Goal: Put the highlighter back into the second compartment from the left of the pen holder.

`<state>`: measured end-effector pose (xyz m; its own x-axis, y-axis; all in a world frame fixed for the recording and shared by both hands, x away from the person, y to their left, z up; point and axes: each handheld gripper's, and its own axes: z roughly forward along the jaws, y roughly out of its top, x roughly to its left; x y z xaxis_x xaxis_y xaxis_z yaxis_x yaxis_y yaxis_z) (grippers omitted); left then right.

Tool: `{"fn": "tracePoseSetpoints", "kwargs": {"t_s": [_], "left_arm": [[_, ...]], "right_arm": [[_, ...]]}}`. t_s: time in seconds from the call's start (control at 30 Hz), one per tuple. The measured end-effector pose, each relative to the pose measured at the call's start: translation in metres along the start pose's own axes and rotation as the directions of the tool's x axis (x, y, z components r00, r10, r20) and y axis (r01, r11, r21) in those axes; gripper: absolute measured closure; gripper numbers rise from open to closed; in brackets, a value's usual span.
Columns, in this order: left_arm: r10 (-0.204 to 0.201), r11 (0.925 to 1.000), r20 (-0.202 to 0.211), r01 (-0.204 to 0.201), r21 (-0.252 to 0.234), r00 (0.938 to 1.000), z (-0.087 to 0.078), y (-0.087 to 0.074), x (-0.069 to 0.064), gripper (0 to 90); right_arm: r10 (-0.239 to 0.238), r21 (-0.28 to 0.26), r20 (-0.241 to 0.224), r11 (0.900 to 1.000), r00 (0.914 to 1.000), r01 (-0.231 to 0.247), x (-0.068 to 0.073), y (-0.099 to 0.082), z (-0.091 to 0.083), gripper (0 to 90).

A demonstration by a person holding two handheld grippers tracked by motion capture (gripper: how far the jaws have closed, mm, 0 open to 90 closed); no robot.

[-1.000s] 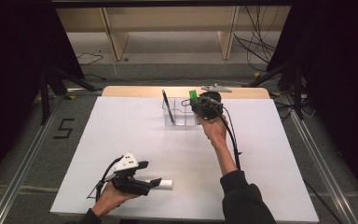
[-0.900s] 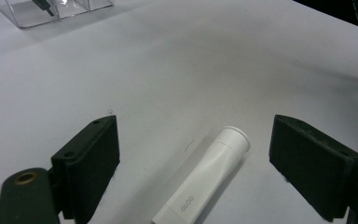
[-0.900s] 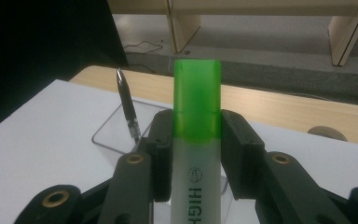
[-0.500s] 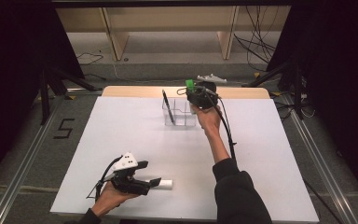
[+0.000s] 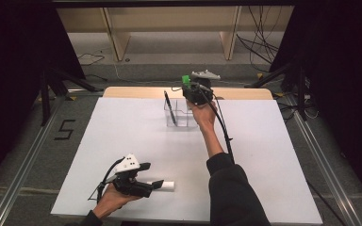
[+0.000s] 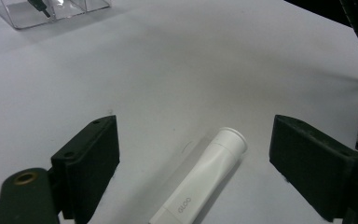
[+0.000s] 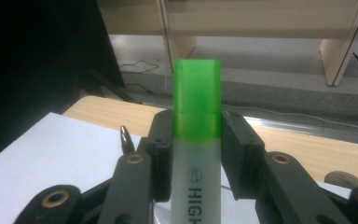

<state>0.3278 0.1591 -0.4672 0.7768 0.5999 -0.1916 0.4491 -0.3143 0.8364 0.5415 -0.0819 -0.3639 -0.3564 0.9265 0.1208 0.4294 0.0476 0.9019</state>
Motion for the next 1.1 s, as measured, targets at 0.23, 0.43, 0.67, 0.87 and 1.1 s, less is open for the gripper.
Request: {"fn": "tracePoseSetpoints", "kwargs": {"t_s": [0.23,0.43,0.67,0.87,1.1], "left_arm": [[0.006,1.0000,0.004,-0.006,-0.003,1.0000,0.000,0.000,-0.001,15.5],[0.003,1.0000,-0.001,-0.003,-0.008,1.0000,0.000,0.000,-0.001,15.5],[0.001,0.9999,-0.002,-0.001,-0.011,1.0000,0.000,0.000,-0.001,15.5],[0.004,1.0000,-0.001,-0.004,-0.008,1.0000,0.000,0.000,-0.001,15.5],[0.000,1.0000,0.001,0.000,-0.009,1.0000,0.000,0.000,-0.001,15.5]], "right_arm": [[0.010,0.000,0.006,1.0000,0.9999,-0.010,0.005,-0.003,0.013,67.3],[-0.008,0.003,0.017,1.0000,0.9998,0.008,0.012,-0.003,0.023,67.3],[-0.024,-0.002,0.037,0.9997,0.9990,0.024,0.013,-0.002,0.028,67.3],[-0.029,0.009,0.045,0.9995,0.9986,0.029,0.014,-0.005,0.032,67.3],[-0.031,0.016,0.053,0.9994,0.9981,0.030,0.014,-0.009,0.039,67.3]]}}
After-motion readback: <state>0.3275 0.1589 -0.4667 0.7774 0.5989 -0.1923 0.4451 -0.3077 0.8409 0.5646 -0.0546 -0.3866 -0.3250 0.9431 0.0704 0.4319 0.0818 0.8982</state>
